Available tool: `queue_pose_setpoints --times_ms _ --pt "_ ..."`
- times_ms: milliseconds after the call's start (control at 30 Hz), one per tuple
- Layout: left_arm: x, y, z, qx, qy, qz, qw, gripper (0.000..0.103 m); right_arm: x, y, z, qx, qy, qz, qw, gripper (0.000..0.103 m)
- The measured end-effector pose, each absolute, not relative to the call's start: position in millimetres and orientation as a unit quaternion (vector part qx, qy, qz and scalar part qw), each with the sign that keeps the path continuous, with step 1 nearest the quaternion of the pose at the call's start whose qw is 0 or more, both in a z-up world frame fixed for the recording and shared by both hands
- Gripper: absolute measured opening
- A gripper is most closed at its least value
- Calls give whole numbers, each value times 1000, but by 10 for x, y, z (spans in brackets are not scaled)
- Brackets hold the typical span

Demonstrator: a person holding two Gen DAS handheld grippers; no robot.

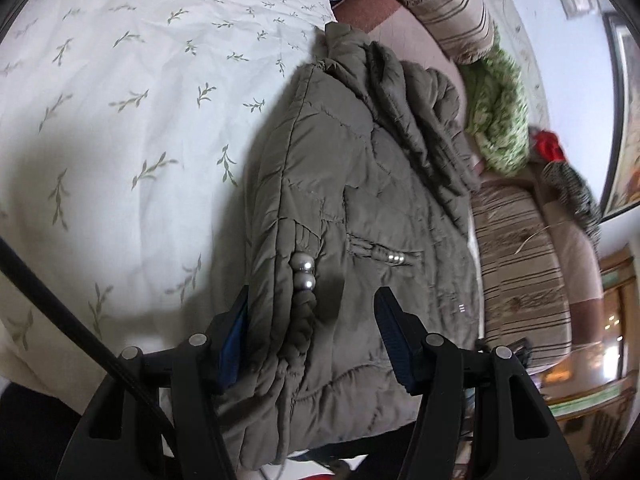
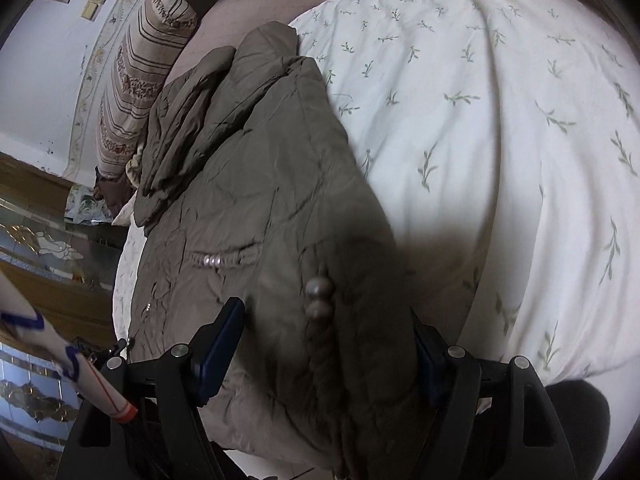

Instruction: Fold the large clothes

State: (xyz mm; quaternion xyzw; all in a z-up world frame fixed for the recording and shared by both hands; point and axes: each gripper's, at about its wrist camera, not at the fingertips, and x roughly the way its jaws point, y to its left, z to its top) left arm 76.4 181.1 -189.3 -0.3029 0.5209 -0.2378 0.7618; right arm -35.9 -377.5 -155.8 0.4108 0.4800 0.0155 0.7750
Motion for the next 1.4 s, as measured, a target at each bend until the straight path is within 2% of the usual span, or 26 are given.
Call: queue_pose_setpoints --times_ms 267,367,667,800,900,1067,1233,1267,1333,1367,1400 --pt "982 1794 -1868 -247 530 -209 784 58 -378 -3735 -1591 400 493 25 772 79" --pt "1096 1751 -2022 -274 549 -248 750 58 -377 -3716 -1582 394 495 25 774 79" --pt "674 1799 -2118 -307 543 -281 729 58 -437 -3665 -1610 399 498 42 769 79" --pt "393 1671 -2123 -264 554 -293 733 58 -449 -3609 -1606 393 499 47 771 79" --pt "392 1601 -2074 -246 551 -281 746 58 -449 -3566 -1580 387 497 43 775 79" --pt "465 1557 -2068 -266 548 -269 746 58 -506 -3525 -1457 386 481 60 785 72" --pt "440 1470 -2062 -269 544 -245 756 58 -495 -3523 -1546 388 488 57 780 72" --pt "425 1465 -2054 -271 543 -236 759 57 -477 -3496 -1571 382 495 55 779 72" --pt "389 1441 -2033 -260 545 -212 768 38 -464 -3387 -1582 353 506 42 786 70" --pt "372 1421 -2009 -252 546 -203 773 29 -465 -3358 -1561 340 508 35 791 64" --pt "347 1414 -1964 -249 544 -196 777 24 -463 -3337 -1534 332 511 28 793 59"
